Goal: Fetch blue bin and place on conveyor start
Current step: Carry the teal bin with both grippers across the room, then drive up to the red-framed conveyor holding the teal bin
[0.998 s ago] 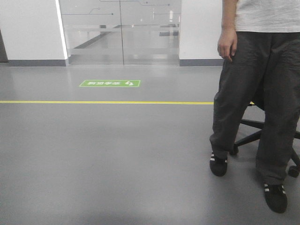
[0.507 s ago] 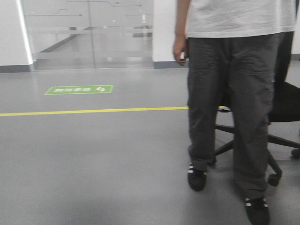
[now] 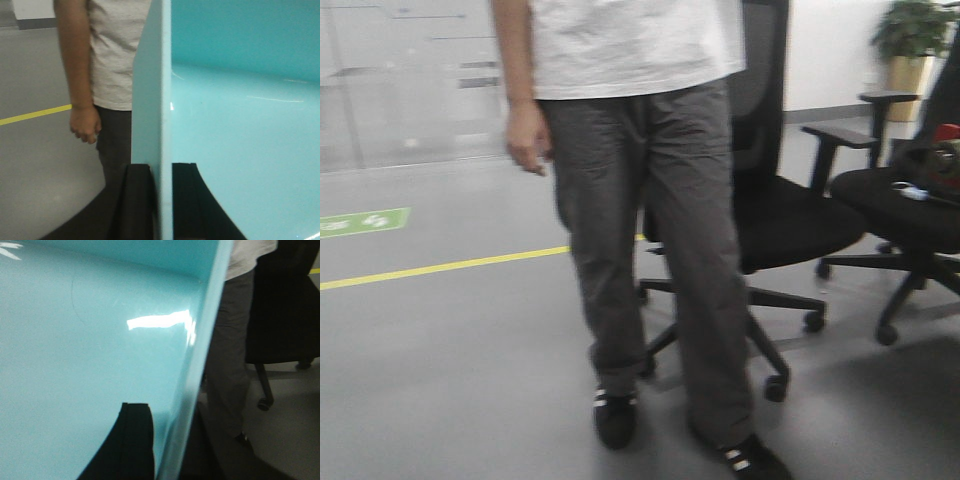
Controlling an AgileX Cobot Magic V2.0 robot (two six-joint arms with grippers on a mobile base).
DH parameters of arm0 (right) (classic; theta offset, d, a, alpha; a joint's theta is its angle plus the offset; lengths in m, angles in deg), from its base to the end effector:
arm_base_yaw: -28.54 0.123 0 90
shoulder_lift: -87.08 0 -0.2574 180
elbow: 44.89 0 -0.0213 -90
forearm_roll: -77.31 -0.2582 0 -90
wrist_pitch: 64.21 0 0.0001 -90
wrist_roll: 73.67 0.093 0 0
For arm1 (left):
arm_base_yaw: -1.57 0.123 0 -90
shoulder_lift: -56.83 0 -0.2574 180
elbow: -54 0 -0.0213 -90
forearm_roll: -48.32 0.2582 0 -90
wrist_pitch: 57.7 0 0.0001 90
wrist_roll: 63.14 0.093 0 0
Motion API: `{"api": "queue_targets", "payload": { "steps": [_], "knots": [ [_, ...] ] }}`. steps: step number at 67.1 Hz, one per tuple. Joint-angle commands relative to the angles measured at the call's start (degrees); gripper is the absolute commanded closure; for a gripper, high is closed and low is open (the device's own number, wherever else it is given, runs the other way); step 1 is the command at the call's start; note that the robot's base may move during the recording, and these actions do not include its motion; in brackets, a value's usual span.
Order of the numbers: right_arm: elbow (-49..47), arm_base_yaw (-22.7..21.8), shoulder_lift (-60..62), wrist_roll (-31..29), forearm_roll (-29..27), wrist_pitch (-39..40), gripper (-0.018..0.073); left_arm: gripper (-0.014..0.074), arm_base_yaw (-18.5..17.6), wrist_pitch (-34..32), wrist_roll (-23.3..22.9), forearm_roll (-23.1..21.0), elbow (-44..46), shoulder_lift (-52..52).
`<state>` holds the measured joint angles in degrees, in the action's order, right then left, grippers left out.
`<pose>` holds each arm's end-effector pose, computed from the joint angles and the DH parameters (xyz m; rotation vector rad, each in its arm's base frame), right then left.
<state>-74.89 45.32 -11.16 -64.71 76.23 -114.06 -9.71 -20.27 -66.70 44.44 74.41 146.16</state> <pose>0.3355 0.1026 0.4494 -0.1378 2.0699 0.2991 0.3125 -0.0662 0.4670 0.1040 1.8596 -0.2553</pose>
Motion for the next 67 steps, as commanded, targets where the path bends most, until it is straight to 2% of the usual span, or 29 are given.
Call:
{"api": "queue_targets", "payload": {
  "steps": [1,67],
  "knots": [
    [-0.37,-0.27,0.60,-1.32,0.24,2.33,0.0710,0.0708,-0.08,-2.94,-1.05,-2.89,0.80,-0.83],
    [-0.37,-0.27,0.60,-1.32,0.24,2.33,0.0710,0.0708,0.05,-2.94,-1.05,-2.89,0.80,-0.83]
  ]
}}
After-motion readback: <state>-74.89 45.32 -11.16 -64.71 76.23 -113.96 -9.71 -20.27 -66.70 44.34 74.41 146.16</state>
